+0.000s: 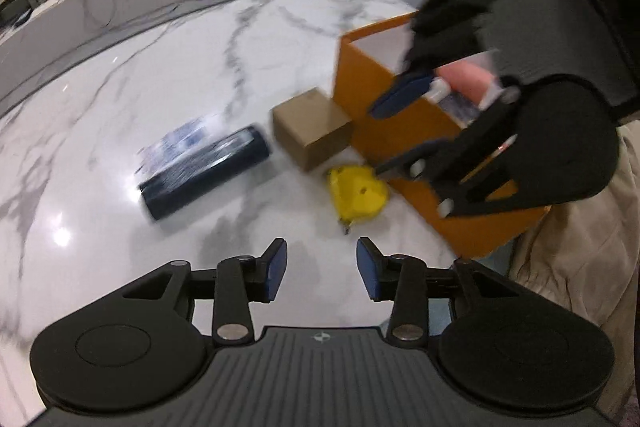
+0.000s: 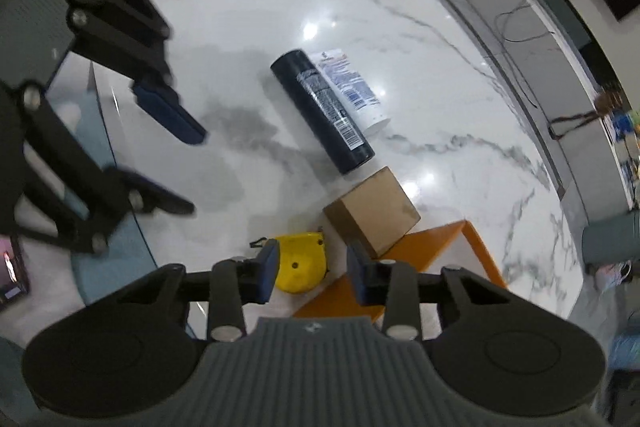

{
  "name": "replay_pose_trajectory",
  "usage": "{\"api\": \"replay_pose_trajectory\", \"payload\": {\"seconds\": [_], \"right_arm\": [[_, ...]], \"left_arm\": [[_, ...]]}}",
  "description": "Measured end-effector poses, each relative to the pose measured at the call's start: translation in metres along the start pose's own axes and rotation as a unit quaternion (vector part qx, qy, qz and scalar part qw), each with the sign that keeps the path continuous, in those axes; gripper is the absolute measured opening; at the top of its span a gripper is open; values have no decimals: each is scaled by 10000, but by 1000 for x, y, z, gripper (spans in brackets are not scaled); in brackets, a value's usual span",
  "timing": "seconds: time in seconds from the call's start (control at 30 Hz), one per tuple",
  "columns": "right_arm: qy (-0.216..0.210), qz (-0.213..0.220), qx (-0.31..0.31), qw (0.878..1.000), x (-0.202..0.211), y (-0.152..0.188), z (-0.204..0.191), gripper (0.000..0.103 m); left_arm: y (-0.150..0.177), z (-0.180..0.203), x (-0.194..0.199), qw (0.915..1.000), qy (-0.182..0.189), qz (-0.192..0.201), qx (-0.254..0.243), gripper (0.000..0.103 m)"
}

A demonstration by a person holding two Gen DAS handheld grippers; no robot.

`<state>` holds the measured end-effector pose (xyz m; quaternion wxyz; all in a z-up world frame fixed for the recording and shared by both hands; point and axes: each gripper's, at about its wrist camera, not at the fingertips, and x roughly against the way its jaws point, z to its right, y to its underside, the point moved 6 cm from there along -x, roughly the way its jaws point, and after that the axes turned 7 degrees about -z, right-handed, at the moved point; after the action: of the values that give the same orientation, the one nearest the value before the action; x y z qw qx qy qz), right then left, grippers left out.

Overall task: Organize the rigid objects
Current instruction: 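Move both tools from the orange box back to the table items, then grasp the yellow tape measure with the left tool while the right tool grasps the cardboard box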

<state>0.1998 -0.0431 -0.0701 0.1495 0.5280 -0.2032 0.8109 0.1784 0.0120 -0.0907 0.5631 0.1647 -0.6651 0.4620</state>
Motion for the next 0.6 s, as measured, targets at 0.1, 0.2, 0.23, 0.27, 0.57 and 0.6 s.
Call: {"api": "replay_pose_trajectory", "payload": {"seconds": [0.1, 0.2, 0.23, 0.27, 0.57, 0.6], "right_arm": [[29, -123, 253, 9996, -6, -2, 4, 36], [92, -169, 547, 9983, -10, -6, 9, 36], [116, -186, 625, 9978, -12, -6, 12, 36], [113, -191, 690, 9974, -13, -6, 14, 36], [47, -190, 1096, 9938, -31, -9, 31, 43], [33, -172, 1124, 9935, -32, -9, 32, 43]], "left_arm": [[-7, 7, -13, 9995, 159, 255, -70, 60], [-10, 10, -29, 9987, 361, 364, -67, 67], [-11, 11, -35, 9985, 397, 359, -55, 69], [-12, 11, -40, 9985, 414, 349, -58, 70], [-20, 13, -78, 9981, 519, 225, 241, 76], [-21, 13, -81, 9982, 491, 227, 271, 76]]}}
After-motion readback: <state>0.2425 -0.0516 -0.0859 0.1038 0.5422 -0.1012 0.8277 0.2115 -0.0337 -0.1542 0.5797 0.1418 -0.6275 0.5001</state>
